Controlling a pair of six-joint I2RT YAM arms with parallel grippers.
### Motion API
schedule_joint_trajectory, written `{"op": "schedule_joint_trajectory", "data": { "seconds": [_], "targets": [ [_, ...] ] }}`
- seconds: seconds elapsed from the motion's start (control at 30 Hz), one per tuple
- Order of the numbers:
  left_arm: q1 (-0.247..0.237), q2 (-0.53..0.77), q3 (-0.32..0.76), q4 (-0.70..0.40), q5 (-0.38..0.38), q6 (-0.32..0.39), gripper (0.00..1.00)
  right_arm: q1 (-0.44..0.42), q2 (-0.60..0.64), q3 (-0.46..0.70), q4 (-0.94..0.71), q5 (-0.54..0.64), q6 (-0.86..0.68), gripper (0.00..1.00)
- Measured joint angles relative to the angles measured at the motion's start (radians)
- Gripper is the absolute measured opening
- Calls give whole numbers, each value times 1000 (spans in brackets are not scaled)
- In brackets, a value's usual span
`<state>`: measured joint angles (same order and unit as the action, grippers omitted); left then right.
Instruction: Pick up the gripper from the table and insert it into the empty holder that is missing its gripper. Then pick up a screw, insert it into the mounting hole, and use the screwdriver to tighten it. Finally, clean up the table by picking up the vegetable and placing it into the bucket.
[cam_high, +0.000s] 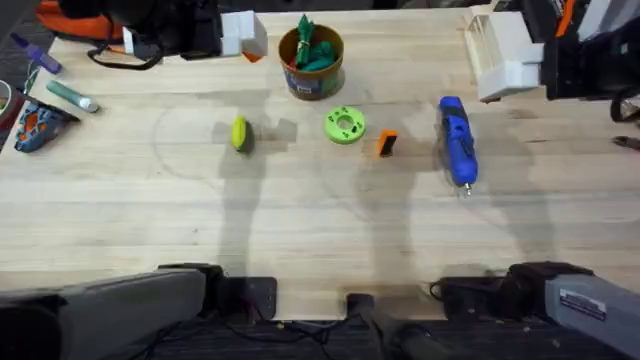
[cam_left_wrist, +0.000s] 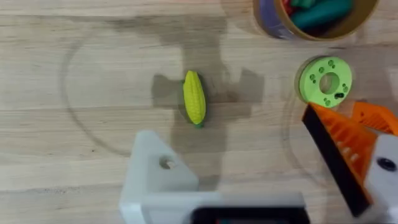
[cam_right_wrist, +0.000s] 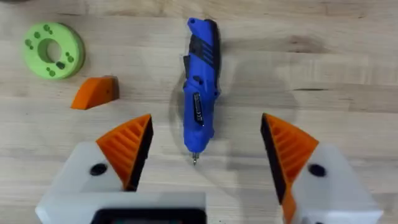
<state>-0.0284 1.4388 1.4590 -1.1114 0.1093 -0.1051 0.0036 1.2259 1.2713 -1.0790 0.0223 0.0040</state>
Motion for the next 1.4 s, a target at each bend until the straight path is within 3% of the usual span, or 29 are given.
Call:
{"op": "schedule_joint_trajectory", "data": {
  "seconds": [0.3, 0.6, 0.8, 1.13, 1.17, 1.23, 1.4],
  "targets": [
    [0, -29, -9, -15, -10, 0, 987, 0, 0, 0, 0, 0, 0, 992],
    [0, -304, -106, -31, -28, 1, 987, 0, 0, 0, 0, 0, 0, 992],
    [0, -459, -110, -43, -28, 56, 987, 0, 0, 0, 0, 0, 0, 992],
    [0, -549, -112, -184, -35, 95, 987, 0, 0, 0, 0, 0, 0, 992],
    [0, -550, -114, -188, -40, 106, 987, 0, 0, 0, 0, 0, 0, 991],
    [0, -543, -115, -188, -53, 203, 987, 0, 0, 0, 0, 0, 0, 991],
    [0, -533, -115, -187, -54, 323, 987, 0, 0, 0, 0, 0, 0, 991]
  ]
}}
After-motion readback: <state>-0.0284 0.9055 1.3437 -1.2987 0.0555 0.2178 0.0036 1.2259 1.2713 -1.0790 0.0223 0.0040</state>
